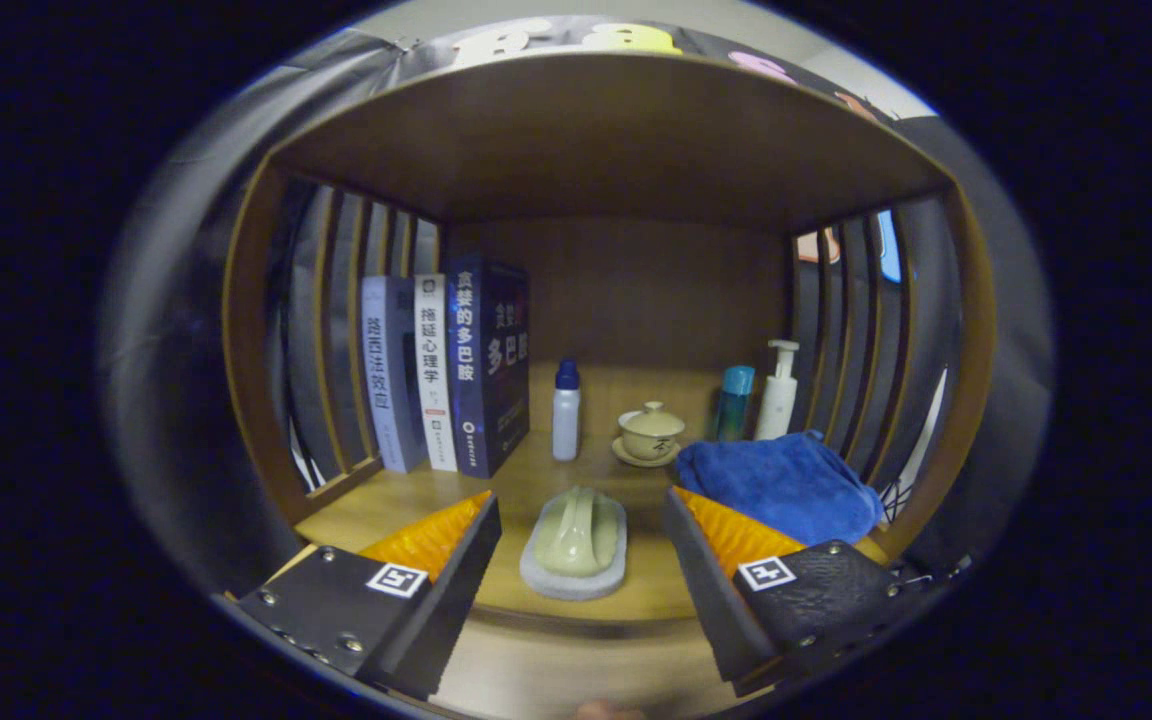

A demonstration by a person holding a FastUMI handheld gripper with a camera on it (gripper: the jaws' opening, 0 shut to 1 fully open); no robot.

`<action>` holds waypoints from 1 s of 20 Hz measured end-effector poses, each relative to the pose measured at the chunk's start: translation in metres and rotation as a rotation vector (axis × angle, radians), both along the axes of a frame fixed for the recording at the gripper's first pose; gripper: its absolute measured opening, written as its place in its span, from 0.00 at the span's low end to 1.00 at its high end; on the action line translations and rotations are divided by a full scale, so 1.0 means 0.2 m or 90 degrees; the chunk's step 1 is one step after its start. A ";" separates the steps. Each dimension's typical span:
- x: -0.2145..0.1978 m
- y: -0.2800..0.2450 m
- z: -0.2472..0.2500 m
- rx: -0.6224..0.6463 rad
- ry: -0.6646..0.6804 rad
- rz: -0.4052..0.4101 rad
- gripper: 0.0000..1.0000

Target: Pull open the drawer, take out the items inside it, and place them on the countertop above the cabinet.

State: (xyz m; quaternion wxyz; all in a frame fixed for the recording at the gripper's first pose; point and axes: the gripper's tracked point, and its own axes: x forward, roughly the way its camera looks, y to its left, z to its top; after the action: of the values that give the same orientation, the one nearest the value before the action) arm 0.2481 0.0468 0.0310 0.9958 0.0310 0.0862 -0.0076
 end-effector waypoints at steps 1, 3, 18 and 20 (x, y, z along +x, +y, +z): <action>-0.07 0.00 0.01 -0.002 -0.007 0.002 0.97; -0.21 0.00 0.03 -0.008 -0.020 0.003 0.97; -0.87 0.07 -0.31 -0.026 0.010 -0.006 0.97; -0.89 0.09 -0.38 -0.027 0.026 -0.005 0.97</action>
State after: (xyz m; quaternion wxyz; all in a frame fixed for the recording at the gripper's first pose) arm 0.0697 0.0646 -0.0444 0.9942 0.0099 0.1065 -0.0139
